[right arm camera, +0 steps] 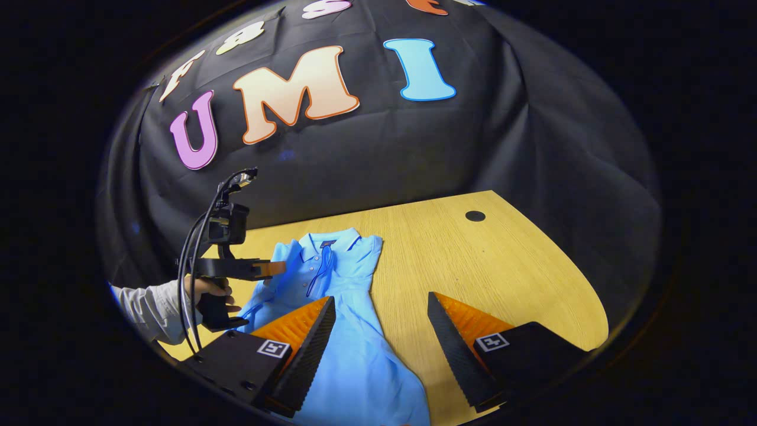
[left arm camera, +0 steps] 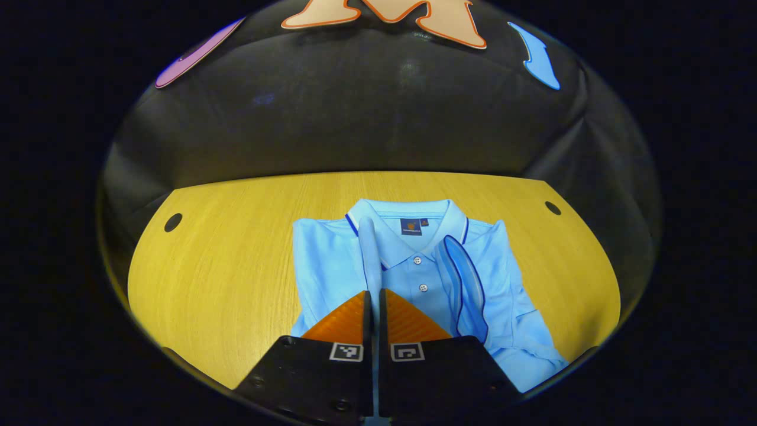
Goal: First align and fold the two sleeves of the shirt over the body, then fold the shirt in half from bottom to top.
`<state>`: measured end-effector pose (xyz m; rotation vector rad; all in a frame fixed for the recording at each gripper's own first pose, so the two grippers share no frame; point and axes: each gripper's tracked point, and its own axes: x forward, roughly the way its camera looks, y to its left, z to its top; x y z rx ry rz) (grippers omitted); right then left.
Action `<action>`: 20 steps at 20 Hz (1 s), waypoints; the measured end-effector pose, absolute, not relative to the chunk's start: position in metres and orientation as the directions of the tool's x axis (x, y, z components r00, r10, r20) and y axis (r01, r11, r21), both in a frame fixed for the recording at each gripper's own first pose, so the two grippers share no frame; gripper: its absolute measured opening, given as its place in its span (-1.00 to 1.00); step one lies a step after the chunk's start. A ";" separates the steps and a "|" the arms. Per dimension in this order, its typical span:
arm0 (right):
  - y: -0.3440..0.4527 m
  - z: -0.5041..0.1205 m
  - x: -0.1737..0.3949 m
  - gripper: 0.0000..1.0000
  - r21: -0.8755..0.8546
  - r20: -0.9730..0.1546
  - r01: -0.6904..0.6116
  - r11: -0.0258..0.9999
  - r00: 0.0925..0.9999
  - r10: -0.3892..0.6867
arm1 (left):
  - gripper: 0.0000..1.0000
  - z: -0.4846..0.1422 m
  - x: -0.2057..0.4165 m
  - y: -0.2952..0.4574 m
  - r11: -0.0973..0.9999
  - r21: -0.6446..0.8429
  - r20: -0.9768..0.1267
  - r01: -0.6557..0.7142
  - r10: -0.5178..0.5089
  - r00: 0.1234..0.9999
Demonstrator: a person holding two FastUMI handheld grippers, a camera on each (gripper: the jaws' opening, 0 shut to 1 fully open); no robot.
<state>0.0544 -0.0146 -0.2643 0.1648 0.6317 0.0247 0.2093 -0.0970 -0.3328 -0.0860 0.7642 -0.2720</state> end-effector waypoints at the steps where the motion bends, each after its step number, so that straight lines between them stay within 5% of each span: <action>1: -0.013 -0.263 0.055 0.95 0.160 -0.582 0.034 0.987 0.811 0.066 | -0.65 -0.326 0.206 -0.102 0.950 -0.213 -0.656 0.229 -0.312 0.687; 2: -0.012 -0.261 0.055 0.86 0.156 -0.574 0.037 0.987 0.817 0.060 | -0.51 -0.321 0.203 -0.101 0.945 -0.226 -0.643 0.235 -0.326 0.693; 4: -0.012 -0.256 0.050 0.86 0.144 -0.558 0.031 0.989 0.828 0.055 | 0.11 -0.305 0.194 -0.091 0.947 -0.212 -0.616 0.241 -0.321 0.719; 5: -0.010 -0.254 0.045 0.95 0.140 -0.553 0.019 0.990 0.831 0.063 | 0.58 -0.298 0.185 -0.087 0.950 -0.201 -0.603 0.240 -0.313 0.734; 7: -0.005 -0.254 0.031 0.96 0.140 -0.550 -0.018 0.990 0.830 0.092 | 0.86 -0.281 0.164 -0.076 0.955 -0.184 -0.580 0.235 -0.298 0.758; 15: -0.006 -0.251 -0.041 0.96 0.131 -0.555 -0.094 0.987 0.818 0.151 | 0.92 -0.230 0.042 -0.033 0.966 -0.136 -0.511 0.222 -0.260 0.819; 20: -0.018 -0.263 -0.084 0.96 0.112 -0.584 -0.094 0.989 0.799 0.142 | 0.92 -0.251 -0.035 -0.003 0.975 -0.116 -0.563 0.190 -0.222 0.796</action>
